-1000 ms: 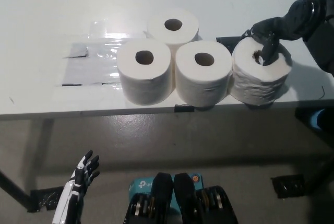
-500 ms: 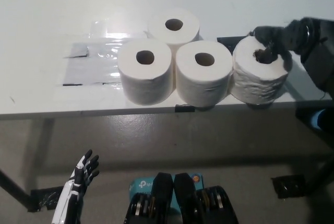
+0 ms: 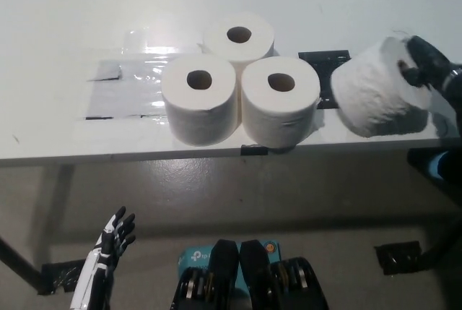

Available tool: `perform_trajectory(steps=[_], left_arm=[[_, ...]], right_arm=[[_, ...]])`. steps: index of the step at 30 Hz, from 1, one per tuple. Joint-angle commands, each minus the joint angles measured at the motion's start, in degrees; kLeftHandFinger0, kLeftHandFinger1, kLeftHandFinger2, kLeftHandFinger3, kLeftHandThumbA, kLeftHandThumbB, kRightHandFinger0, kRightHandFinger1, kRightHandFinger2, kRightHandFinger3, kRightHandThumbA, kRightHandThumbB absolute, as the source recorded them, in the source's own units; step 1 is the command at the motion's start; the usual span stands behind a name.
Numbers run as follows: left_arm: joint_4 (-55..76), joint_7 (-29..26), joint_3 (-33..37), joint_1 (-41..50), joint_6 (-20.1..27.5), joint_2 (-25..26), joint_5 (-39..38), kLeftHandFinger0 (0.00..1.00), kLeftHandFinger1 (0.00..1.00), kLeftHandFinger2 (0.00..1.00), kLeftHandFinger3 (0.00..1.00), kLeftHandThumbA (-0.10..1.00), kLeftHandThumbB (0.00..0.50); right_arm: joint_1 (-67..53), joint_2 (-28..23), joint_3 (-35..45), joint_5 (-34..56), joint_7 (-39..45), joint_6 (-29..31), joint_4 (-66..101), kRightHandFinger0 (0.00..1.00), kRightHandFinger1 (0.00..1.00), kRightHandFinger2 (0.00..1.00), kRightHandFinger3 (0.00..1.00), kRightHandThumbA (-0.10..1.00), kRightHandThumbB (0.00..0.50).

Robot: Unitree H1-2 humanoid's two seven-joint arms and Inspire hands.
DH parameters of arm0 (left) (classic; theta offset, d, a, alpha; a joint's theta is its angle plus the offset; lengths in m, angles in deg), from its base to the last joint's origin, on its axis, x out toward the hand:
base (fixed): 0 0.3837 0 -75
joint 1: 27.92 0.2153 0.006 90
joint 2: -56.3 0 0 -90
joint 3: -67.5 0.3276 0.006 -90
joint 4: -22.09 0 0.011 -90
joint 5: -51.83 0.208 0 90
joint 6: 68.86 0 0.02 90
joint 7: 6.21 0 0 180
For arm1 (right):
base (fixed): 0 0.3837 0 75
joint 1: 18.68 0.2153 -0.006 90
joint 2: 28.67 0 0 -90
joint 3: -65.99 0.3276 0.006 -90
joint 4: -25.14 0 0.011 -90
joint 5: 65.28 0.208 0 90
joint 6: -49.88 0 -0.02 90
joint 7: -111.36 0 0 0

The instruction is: A few rolls of toilet paper are kept infront of the robot and the robot uses its right hand to lift one of the rolls and and places it on top of the other rolls to stack it.

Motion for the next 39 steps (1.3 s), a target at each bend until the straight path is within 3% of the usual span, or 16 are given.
perform_trajectory(steps=[1,3,5,8,10,14,16,21,23,26,28,30,35,37,39], left_arm=[[1.0,0.0,-0.6,-0.1,3.0,0.4,-0.6,1.0,1.0,1.0,1.0,1.0,0.103],[0.7,0.0,-0.7,0.1,3.4,0.3,-0.8,1.0,1.0,1.0,1.0,1.0,0.105],[0.7,0.4,-0.7,0.4,3.4,0.2,-1.8,1.0,1.0,1.0,1.0,1.0,0.096],[0.8,-0.1,-0.8,0.6,3.1,0.2,-1.1,1.0,1.0,1.0,1.0,1.0,0.101],[0.8,-0.3,-0.8,0.7,3.1,0.2,-0.6,1.0,1.0,1.0,1.0,1.0,0.102],[0.8,-0.3,-0.8,0.8,3.3,0.3,-0.5,1.0,1.0,1.0,1.0,1.0,0.1],[0.9,-0.3,-0.8,0.7,3.1,0.3,-0.6,1.0,1.0,1.0,1.0,1.0,0.097],[1.3,-0.2,-0.8,0.5,2.9,0.4,-0.6,1.0,1.0,1.0,1.0,1.0,0.106],[1.2,-0.1,-0.9,0.2,2.9,0.6,-0.5,1.0,1.0,1.0,1.0,1.0,0.107],[1.2,-0.2,-0.8,0.2,2.8,0.5,-0.3,1.0,1.0,1.0,1.0,1.0,0.103],[1.1,0.0,-0.7,0.2,2.7,0.5,-0.3,1.0,1.0,1.0,1.0,1.0,0.108],[1.3,0.1,-0.6,0.3,2.6,0.6,-0.4,1.0,1.0,1.0,1.0,1.0,0.115],[1.2,0.2,-0.7,0.1,3.0,0.7,-0.5,1.0,1.0,1.0,1.0,1.0,0.084],[1.2,0.2,-0.7,0.0,3.0,0.8,-0.6,1.0,1.0,1.0,1.0,1.0,0.091],[1.3,0.5,-0.6,0.0,2.8,0.8,-0.9,1.0,1.0,1.0,1.0,1.0,0.104]], right_arm=[[-0.7,-0.5,5.9,7.8,-4.9,2.0,-0.8,0.0,0.0,0.23,0.09,0.81,0.008],[-1.1,-0.2,8.8,9.9,-5.1,1.2,-0.5,0.0,0.0,0.16,0.06,0.82,0.02],[-1.2,0.5,15.4,16.1,-3.6,0.1,-1.0,0.0,0.0,0.0,0.0,0.74,0.024],[-1.1,1.1,24.1,24.1,1.7,-1.7,-2.1,0.0,0.0,0.0,0.0,0.7,0.004],[-0.7,1.4,29.6,28.7,3.2,-4.4,-2.8,0.0,0.0,0.0,0.0,0.69,0.035],[0.2,1.9,32.8,29.3,4.3,-6.0,-3.1,0.0,0.0,0.0,0.0,0.8,0.036],[1.1,2.4,34.1,30.0,4.5,-6.7,-2.3,0.0,0.0,0.0,0.0,0.79,0.053],[4.3,3.0,35.8,31.3,6.0,-8.9,-0.9,0.0,0.0,0.0,0.0,0.82,0.024],[5.9,3.2,36.0,32.1,7.1,-10.7,0.1,0.0,0.0,0.0,0.0,0.82,0.051],[7.1,3.7,35.1,32.6,7.6,-11.4,2.3,0.0,0.0,0.0,0.0,0.79,0.04],[8.4,4.2,34.4,33.1,7.1,-13.8,4.2,0.0,0.0,0.0,0.0,0.77,0.088],[9.2,4.7,34.0,33.9,7.5,-15.2,5.9,0.0,0.0,0.0,0.0,0.75,0.098],[10.5,5.6,30.4,33.5,7.7,-17.6,10.6,0.0,0.0,0.0,0.0,0.81,0.052],[10.9,5.9,29.1,33.5,6.9,-19.2,13.0,0.0,0.0,0.0,0.0,0.78,0.023],[11.0,6.1,27.1,32.5,6.9,-18.8,14.7,0.0,0.0,0.0,0.0,0.8,0.031]])
